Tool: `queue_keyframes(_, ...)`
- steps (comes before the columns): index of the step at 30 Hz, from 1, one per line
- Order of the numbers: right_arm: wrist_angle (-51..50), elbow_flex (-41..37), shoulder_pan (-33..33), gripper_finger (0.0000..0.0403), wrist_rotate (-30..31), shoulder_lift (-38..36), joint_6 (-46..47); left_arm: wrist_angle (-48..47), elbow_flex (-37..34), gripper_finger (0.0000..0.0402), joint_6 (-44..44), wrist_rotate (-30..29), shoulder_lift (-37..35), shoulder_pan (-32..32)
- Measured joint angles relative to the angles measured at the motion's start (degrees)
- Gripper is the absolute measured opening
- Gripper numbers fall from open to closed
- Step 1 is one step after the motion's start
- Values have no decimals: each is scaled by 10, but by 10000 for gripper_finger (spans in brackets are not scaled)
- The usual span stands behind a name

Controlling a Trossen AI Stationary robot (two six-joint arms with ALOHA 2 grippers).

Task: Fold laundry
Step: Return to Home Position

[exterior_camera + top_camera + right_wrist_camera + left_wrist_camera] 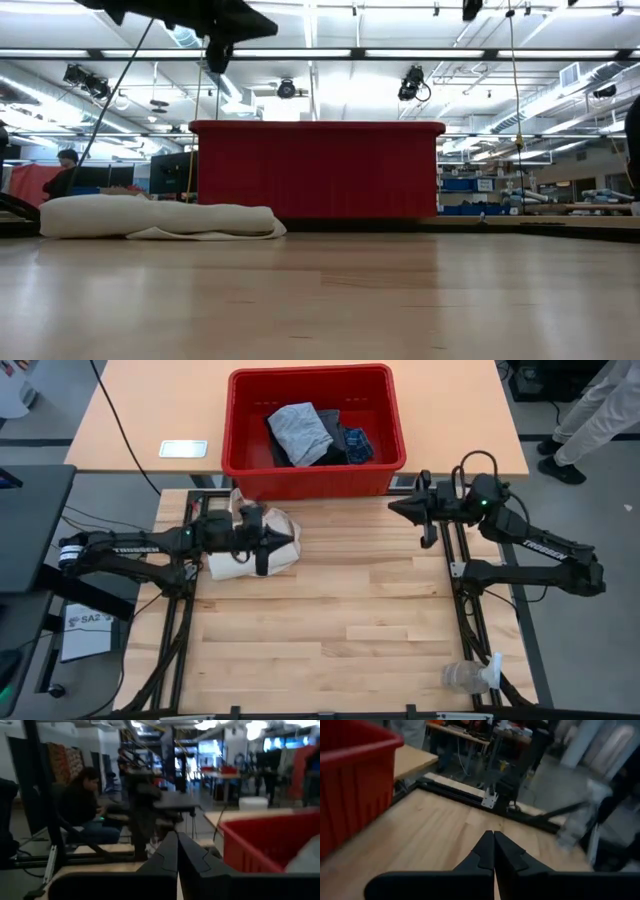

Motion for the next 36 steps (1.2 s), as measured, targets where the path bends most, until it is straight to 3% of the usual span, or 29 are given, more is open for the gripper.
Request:
queue_keyframes(5,27,-28,15,4,-3,-18,40,-10,1,3,73,-22,-12,-62)
queue_keyframes(10,-24,-29,33,2,5,-31,6,-3,-14,3,126,-28,-20,-74)
queue_keyframes(14,15,-50,24,2,-13,-47,-6,101,-100,3,125,-16,-40,-54)
queue_keyframes(18,59,-117,16,1,-21,-82,7,241,-207,3,88,11,-73,-37)
queue_keyframes(20,79,-159,16,1,-17,-104,32,264,-244,2,85,11,-106,-36)
queue_keyframes(23,118,-196,4,1,-19,-144,69,259,-280,2,87,-23,-180,-43)
queue_keyframes(28,44,-227,-5,0,-35,-212,72,157,-305,2,53,-53,-296,-47)
queue_keyframes(33,48,-287,0,0,-20,-267,92,112,-316,2,67,-68,-335,-81)
queue_keyframes(36,62,-320,14,0,36,-290,108,109,-331,4,70,-88,-348,-99)
